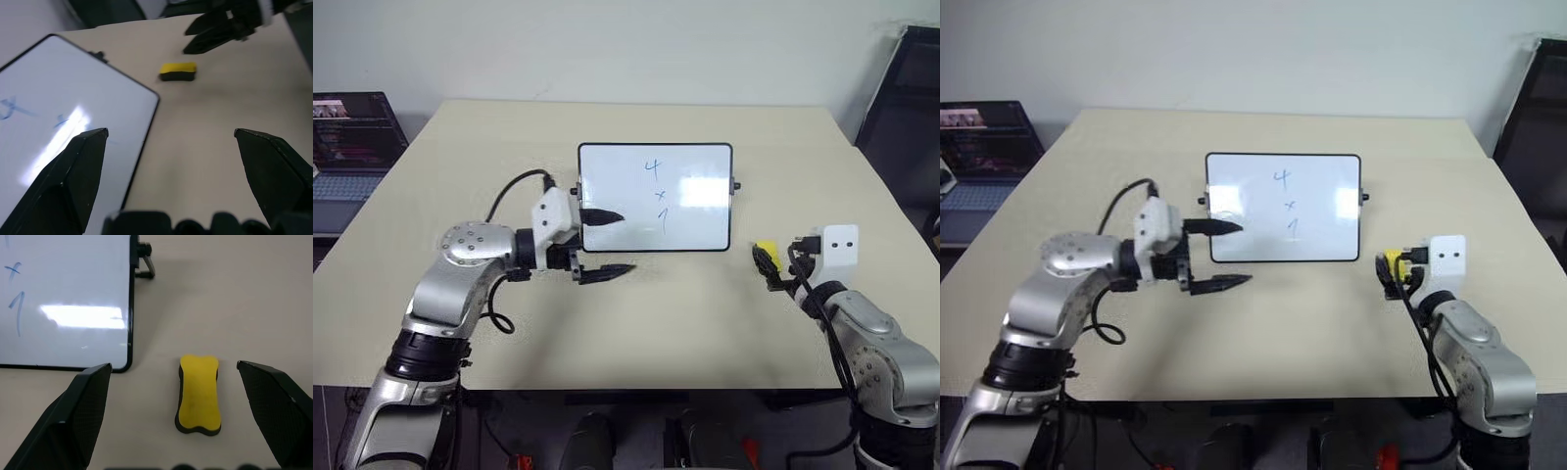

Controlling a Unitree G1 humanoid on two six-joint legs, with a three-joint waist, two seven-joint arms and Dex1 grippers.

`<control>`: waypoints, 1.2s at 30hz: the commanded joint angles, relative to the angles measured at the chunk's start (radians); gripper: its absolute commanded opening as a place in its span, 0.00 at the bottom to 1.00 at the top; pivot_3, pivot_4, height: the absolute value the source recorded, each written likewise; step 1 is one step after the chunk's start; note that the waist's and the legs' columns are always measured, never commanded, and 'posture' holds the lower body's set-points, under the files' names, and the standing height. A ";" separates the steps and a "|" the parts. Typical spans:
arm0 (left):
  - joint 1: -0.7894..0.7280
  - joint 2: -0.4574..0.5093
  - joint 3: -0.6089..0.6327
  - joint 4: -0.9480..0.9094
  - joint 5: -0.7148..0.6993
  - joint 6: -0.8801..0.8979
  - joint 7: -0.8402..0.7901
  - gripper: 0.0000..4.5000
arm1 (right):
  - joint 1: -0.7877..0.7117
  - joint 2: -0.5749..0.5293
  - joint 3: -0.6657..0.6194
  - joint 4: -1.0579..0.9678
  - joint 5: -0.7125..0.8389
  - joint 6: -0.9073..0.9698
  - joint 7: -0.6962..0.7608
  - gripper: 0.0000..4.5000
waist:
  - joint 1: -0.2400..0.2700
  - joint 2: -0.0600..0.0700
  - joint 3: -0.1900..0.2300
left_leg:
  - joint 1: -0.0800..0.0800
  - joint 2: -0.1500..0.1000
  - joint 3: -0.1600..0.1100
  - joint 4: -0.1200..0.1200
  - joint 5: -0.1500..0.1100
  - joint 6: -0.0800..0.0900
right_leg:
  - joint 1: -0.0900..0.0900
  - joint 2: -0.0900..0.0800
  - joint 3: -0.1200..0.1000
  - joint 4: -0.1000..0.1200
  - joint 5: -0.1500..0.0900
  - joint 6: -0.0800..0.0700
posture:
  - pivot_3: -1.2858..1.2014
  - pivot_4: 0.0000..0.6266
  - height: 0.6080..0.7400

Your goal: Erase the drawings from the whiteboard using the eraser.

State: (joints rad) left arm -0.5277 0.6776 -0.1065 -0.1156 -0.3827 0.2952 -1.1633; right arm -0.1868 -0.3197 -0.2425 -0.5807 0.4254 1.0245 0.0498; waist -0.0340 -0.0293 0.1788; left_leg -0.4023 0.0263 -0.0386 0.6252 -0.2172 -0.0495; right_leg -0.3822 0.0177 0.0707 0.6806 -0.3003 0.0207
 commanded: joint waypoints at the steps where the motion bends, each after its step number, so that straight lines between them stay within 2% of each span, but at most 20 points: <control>1: -0.040 -0.020 -0.030 0.020 0.002 -0.031 -0.048 1.00 | -0.056 -0.003 -0.028 -0.002 0.004 0.080 -0.030 1.00 | 0.000 0.000 0.000 | 0.000 0.000 0.000 0.000 0.000 0.000 | 0.000 0.000 0.000 0.000 0.000 0.000 | 0.52 0.24 1.00; 5: -0.074 -0.037 -0.029 0.080 0.019 -0.059 -0.055 1.00 | -0.124 -0.017 -0.012 0.090 -0.023 0.064 -0.016 1.00 | -0.002 0.000 0.000 | -0.002 0.000 0.001 0.000 0.000 0.000 | -0.003 0.003 0.000 0.001 0.000 0.000 | 0.52 0.24 1.00; 13: -0.134 -0.095 -0.029 0.190 0.048 -0.099 -0.032 1.00 | -0.202 -0.038 0.036 0.327 -0.104 -0.091 0.030 1.00 | -0.001 0.000 0.000 | -0.008 0.000 0.000 0.002 0.000 0.000 | -0.008 0.004 0.000 0.001 0.003 -0.003 | 0.52 0.24 1.00; 30: -0.187 -0.140 -0.056 0.254 0.070 -0.126 -0.110 1.00 | -0.208 -0.008 0.054 0.438 -0.151 -0.171 0.048 1.00 | -0.001 0.000 0.000 | -0.009 0.000 -0.001 0.002 0.000 0.000 | -0.008 0.004 -0.001 0.001 0.003 -0.004 | 0.52 0.24 1.00; 33: -0.188 -0.138 -0.057 0.258 0.071 -0.129 -0.115 1.00 | -0.206 -0.009 0.058 0.447 -0.153 -0.169 0.050 0.85 | -0.001 0.000 0.000 | -0.009 0.000 -0.001 0.002 0.000 0.000 | -0.008 0.004 -0.001 0.001 0.003 -0.004 | 0.52 0.24 1.00; 36: -0.186 -0.137 -0.057 0.259 0.074 -0.131 -0.120 1.00 | -0.205 -0.010 0.061 0.459 -0.159 -0.167 0.049 0.62 | -0.001 0.000 0.000 | -0.009 0.000 -0.001 0.002 0.000 0.000 | -0.008 0.004 -0.001 0.001 0.003 -0.004 | 0.52 0.24 1.00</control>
State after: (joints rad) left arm -0.6958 0.5426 -0.1691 0.1562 -0.3076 0.1837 -1.2771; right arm -0.3847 -0.3284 -0.1744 -0.1119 0.2747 0.8748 0.0998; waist -0.0349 -0.0293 0.1788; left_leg -0.4114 0.0266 -0.0395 0.6275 -0.2173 -0.0490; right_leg -0.3900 0.0221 0.0693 0.6817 -0.2971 0.0165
